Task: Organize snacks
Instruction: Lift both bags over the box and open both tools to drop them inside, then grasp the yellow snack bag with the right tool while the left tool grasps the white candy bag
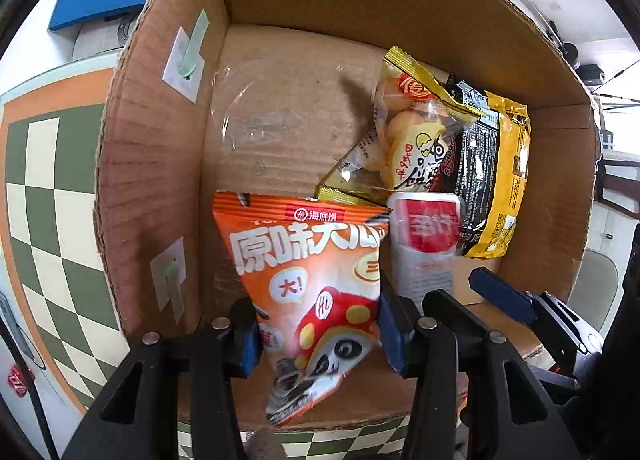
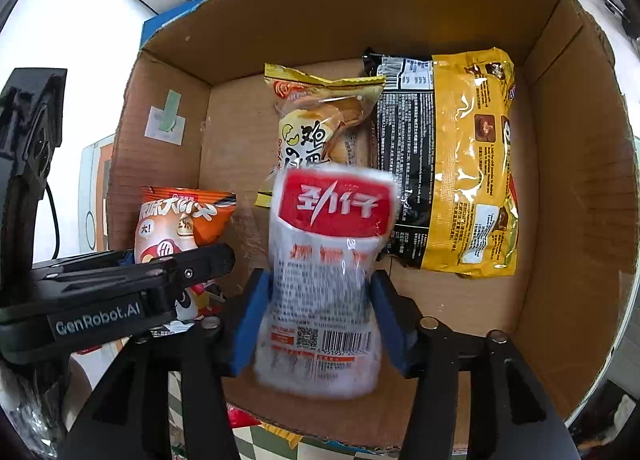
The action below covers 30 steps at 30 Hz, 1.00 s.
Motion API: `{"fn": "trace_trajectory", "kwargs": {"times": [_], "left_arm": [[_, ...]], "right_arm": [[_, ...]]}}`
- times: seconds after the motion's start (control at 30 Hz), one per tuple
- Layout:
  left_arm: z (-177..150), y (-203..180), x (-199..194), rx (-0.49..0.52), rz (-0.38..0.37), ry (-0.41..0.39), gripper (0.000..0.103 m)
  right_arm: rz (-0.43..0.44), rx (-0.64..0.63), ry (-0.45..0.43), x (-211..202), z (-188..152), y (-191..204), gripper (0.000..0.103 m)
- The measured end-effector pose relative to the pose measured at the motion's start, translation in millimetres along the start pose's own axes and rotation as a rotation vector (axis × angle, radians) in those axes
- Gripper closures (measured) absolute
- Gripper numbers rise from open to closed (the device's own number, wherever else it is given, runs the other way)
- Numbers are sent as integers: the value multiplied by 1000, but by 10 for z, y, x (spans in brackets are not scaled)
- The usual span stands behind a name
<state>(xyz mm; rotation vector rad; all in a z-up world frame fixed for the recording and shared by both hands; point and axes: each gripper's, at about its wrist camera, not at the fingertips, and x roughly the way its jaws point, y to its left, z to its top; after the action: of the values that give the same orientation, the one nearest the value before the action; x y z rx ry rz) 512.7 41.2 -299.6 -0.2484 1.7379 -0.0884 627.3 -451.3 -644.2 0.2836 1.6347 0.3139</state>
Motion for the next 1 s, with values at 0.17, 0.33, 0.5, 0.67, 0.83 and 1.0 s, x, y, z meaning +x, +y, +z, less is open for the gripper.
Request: {"fn": "trace_trajectory", "kwargs": {"times": [0.17,0.33,0.5,0.67,0.83,1.0], "left_arm": [[-43,50,-82,-14,-8,-25,16],[-145,56,-249,-14,20,-79,15],[-300,1,-433,-3,39,-169,15],[-568,-95,-757,23,119,-350,15],[-878,-176,-986,22,139,-469,15],[-1322,-136,-1182,13,170,-544,15]], "right_arm": [[-24,13,14,-9,-24,-21,34],[-45,22,2,-108,-85,-87,14],[-96,3,-69,-326,-195,-113,5],[-181,-64,-162,-541,-332,-21,4],[-153,-81,-237,-782,-516,24,4],[-157,-106,-295,-973,-799,88,4]]}}
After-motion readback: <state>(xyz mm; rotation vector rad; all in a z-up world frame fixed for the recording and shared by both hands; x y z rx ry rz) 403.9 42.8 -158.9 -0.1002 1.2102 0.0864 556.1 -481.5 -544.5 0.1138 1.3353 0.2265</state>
